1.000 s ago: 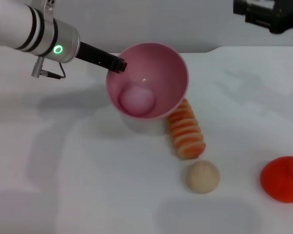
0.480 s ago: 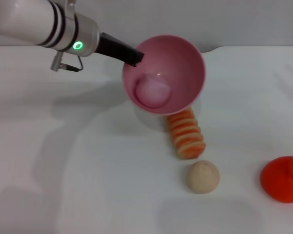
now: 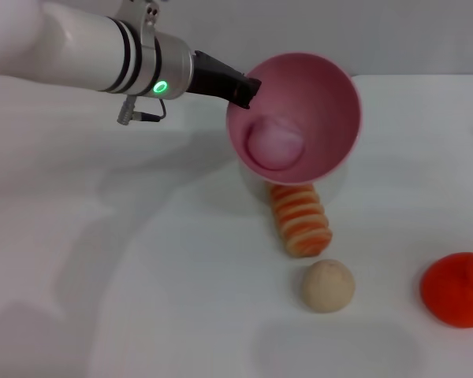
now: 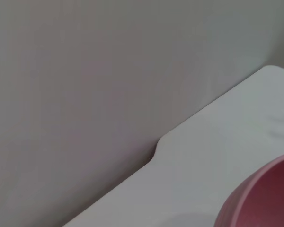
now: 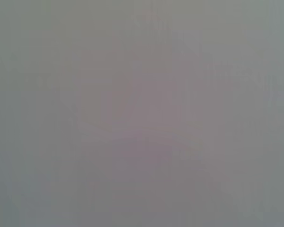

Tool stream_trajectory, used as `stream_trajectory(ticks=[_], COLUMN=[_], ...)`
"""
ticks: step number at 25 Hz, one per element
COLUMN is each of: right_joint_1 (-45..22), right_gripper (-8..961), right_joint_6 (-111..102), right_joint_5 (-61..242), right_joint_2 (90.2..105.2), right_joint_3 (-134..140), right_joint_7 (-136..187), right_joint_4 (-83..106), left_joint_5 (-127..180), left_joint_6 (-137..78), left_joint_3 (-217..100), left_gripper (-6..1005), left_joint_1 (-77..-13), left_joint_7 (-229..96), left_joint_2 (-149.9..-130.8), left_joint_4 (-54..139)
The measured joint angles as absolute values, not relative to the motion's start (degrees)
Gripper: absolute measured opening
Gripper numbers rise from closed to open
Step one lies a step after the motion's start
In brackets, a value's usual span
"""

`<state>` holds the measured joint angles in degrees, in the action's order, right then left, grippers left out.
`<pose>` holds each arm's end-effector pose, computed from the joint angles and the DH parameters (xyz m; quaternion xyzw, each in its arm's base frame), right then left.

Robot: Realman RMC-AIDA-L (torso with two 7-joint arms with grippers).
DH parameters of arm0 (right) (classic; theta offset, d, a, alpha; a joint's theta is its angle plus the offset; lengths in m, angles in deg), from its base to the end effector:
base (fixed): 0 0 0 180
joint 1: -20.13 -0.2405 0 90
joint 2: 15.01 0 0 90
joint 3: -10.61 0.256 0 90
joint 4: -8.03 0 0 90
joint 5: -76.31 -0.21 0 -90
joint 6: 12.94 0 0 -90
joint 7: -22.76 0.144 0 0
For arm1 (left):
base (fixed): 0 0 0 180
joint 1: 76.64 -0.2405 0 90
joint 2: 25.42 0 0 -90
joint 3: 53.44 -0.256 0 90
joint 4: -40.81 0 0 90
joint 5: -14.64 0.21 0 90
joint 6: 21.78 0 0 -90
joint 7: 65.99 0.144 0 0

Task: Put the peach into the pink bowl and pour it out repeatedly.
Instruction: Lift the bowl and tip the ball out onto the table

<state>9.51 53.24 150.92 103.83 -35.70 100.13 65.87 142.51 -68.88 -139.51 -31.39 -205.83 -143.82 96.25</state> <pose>0.3058 0.3273 0.1306 -0.7655 0.2303 0.3521 0.4867 -0.1192 0.4357 -0.0497 -0.9256 -0.2602 -0.0553 0.2693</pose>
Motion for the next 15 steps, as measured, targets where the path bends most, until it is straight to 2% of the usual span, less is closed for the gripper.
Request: stream_trajectory(ticks=[15], right_joint_1=[8.9], right_gripper=[475], right_joint_6=[56.3], right_joint_5=[147.4], right_joint_2=[103.88], right_joint_3=[-35.7], right_joint_7=[99.9], right_joint_4=[64.8], left_joint_5=[135.7], left_joint_6=[-62.8], left_joint_3=[-147.0], left_gripper=[48], left_joint_1=[-32.3], left_joint_7=[-202.1], left_joint_2=[-144.01], left_joint_4=[96.8])
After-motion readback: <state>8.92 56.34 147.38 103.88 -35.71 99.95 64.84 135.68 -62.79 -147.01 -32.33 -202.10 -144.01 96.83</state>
